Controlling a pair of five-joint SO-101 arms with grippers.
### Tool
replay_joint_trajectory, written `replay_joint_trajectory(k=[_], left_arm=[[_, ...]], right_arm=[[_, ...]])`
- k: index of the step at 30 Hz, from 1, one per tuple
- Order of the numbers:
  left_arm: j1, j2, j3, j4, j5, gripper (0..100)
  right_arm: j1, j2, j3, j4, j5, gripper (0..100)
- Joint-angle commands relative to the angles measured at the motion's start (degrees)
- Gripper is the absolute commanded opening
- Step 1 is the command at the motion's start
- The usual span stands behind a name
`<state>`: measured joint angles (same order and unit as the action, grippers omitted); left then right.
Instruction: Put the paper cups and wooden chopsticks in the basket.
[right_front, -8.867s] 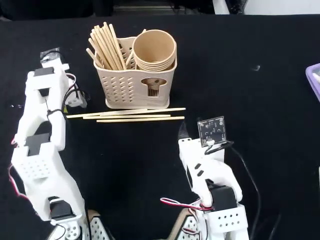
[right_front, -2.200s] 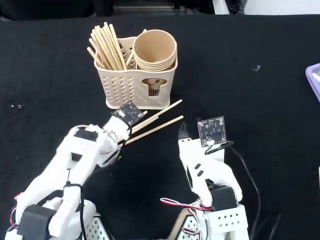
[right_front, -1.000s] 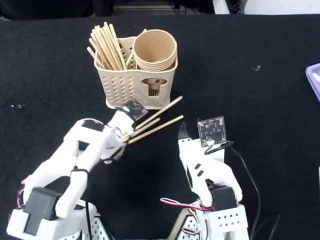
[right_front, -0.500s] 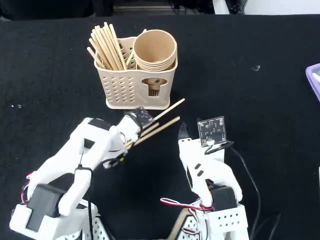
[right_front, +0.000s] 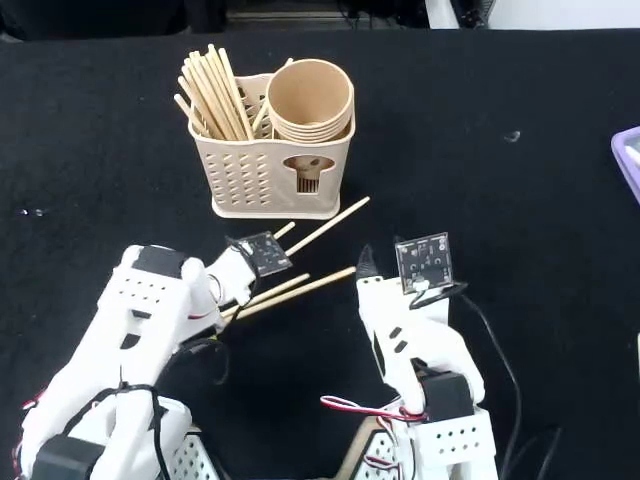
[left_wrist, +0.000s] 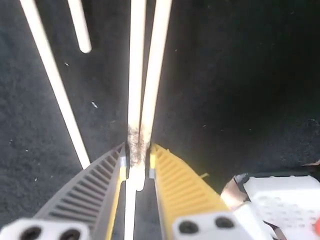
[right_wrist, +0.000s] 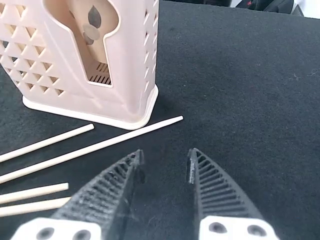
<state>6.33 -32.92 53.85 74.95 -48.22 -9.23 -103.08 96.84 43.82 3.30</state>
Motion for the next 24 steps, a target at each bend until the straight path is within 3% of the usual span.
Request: replay_joint_trajectory(k=[1, 4, 9, 17, 20, 24], left_arm=[[-2.7, -1.5, -3.4, 0.6, -0.8, 3], [-5.6, -1.5, -6.9, 5.6, -2.4, 3], [-11.6, -1.5, -14.6, 17.0, -12.2, 3], [-28.2, -1.5, -30.8, 25.6, -24.5, 3], [-32.9, -2.7, -36.4, 25.8, -25.1, 3], [-33.7, -8.8, -40.9, 25.8, -21.5, 3]], right_arm=[[0.9, -4.1, -0.3, 0.1, -0.1, 15.2], [1.0, -4.1, -0.3, 0.1, -0.1, 15.2], [3.0, -4.4, -0.3, -0.3, -0.6, 15.2], [6.5, -4.5, -0.3, -1.2, -3.5, 13.2], [6.5, -4.5, -0.3, -1.5, -3.3, 2.4], [6.3, -4.5, -0.3, -1.5, -1.1, 1.7]])
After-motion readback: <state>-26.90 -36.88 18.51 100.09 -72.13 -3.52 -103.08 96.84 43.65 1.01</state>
